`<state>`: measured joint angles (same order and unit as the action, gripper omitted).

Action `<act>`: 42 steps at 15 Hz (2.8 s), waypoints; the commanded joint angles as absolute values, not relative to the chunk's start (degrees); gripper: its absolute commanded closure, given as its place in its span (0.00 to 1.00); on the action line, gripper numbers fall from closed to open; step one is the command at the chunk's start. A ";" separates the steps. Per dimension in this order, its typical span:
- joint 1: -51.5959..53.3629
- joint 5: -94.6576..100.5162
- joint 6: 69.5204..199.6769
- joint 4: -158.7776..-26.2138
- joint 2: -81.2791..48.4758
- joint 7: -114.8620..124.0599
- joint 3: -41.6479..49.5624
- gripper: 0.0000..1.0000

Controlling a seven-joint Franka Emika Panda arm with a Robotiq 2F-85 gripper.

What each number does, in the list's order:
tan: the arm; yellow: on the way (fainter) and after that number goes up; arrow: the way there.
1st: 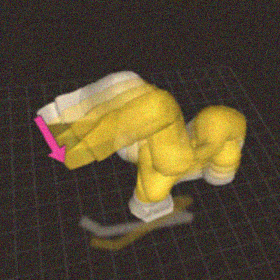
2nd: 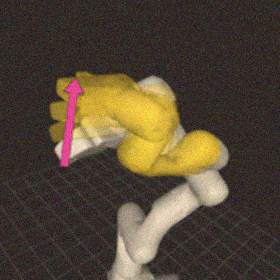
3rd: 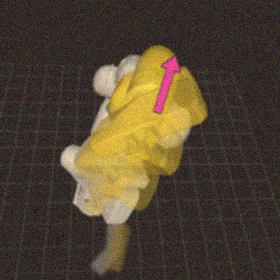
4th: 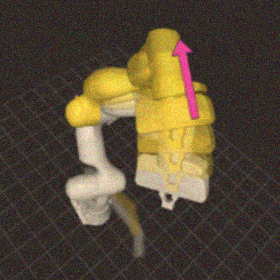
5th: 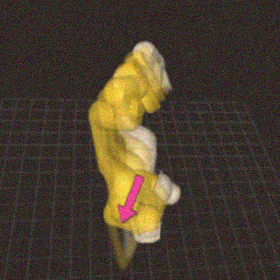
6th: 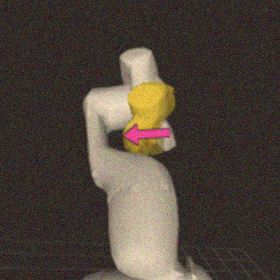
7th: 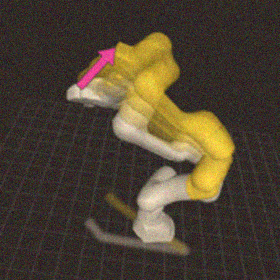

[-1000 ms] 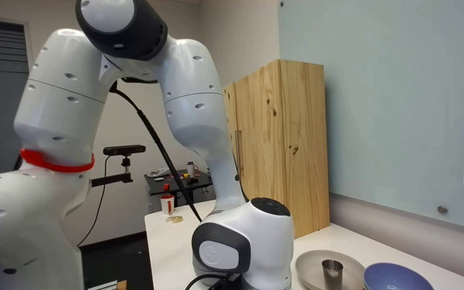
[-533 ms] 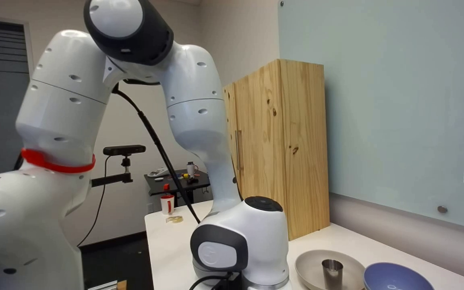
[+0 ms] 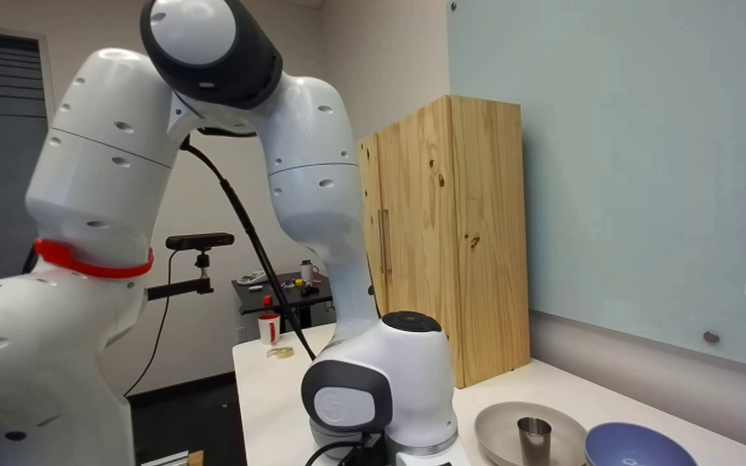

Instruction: Put the gaming console directly onto the table

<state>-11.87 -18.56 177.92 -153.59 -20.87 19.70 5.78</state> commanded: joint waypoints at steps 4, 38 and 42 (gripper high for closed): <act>-10.76 -17.01 164.34 -149.31 -20.64 19.97 10.18 0.76; -0.95 21.41 140.77 -126.90 -9.65 46.68 7.06 0.76; 0.21 20.78 137.76 -118.45 -14.56 45.63 6.28 0.76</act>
